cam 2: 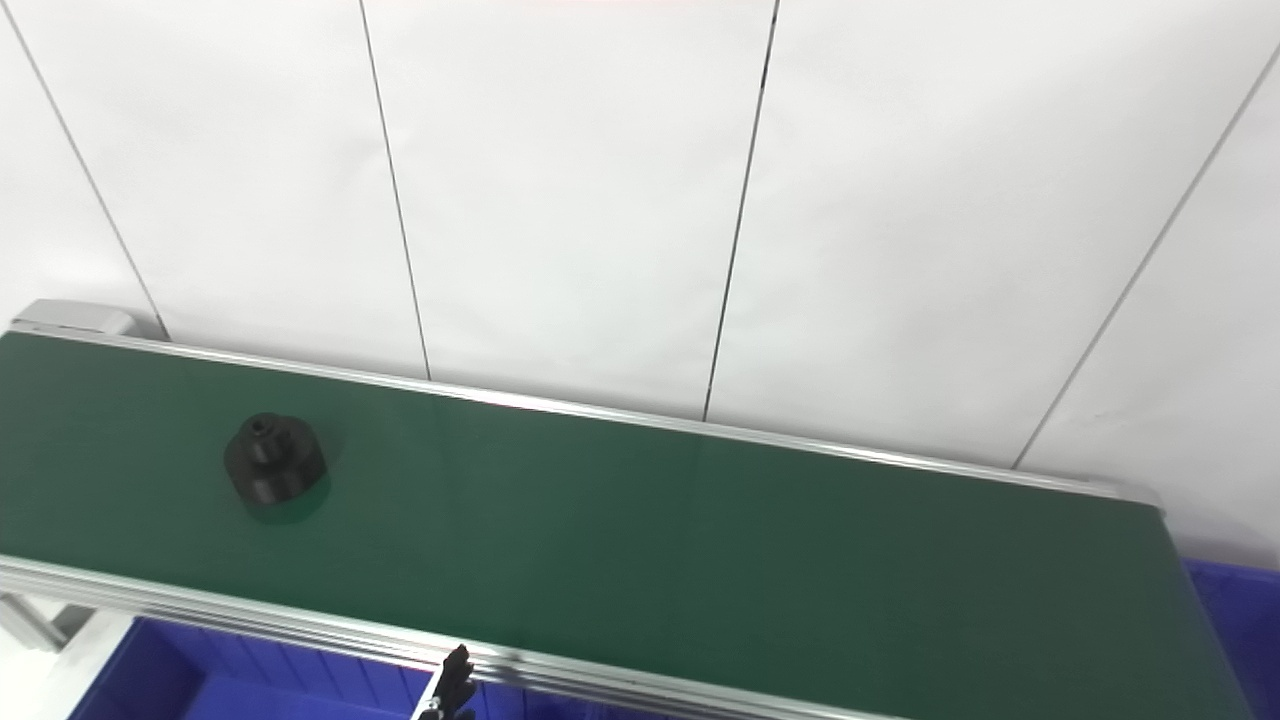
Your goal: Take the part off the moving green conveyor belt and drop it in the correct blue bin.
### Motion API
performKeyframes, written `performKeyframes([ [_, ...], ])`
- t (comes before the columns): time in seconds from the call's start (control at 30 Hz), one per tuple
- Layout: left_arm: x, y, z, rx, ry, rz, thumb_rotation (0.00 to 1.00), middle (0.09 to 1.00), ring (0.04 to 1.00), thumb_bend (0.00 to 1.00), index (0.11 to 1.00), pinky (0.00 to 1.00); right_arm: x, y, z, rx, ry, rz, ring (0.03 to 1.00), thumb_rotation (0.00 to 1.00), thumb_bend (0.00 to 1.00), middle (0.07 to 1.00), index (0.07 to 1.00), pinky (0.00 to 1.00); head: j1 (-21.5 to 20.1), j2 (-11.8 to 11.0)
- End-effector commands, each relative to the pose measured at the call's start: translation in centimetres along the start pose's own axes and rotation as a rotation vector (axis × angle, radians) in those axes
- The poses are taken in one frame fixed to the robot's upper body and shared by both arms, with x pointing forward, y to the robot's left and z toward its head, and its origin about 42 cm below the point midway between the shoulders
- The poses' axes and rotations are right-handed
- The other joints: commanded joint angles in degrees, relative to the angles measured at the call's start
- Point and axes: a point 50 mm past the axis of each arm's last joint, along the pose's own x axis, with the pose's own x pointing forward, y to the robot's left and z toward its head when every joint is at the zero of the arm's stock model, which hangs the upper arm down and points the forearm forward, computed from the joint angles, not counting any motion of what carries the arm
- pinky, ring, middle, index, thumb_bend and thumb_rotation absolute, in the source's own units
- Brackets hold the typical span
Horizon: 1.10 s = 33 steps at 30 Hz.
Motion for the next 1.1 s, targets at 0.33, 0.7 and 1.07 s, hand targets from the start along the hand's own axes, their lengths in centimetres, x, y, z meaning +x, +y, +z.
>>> performKeyframes([
  [0.33,1.1,-1.7,0.5,-0.044,-0.055,0.018,0.84,1.000,0.971,0.73,1.000,0.89,0.9,-0.9,0.5,0.010,-0.067,0.008,0.996,0.96,0.76,1.000,1.000,0.97,2.03,-0.63],
  [0.7,2.3,-1.7,0.9,-0.054,-0.072,0.022,0.83,1.000,0.990,0.74,1.000,0.91,1.6,-1.0,3.6,0.004,-0.183,0.099,0.976,0.68,0.88,1.000,1.000,0.93,-0.79,3.40],
  [1.07,3.4,0.0,1.2,0.009,-0.085,0.007,0.79,1.000,0.960,0.66,1.000,0.88,7.4,2.1,11.2,-0.185,-0.403,0.264,0.900,0.49,0.99,0.994,0.993,0.69,-4.06,6.11],
])
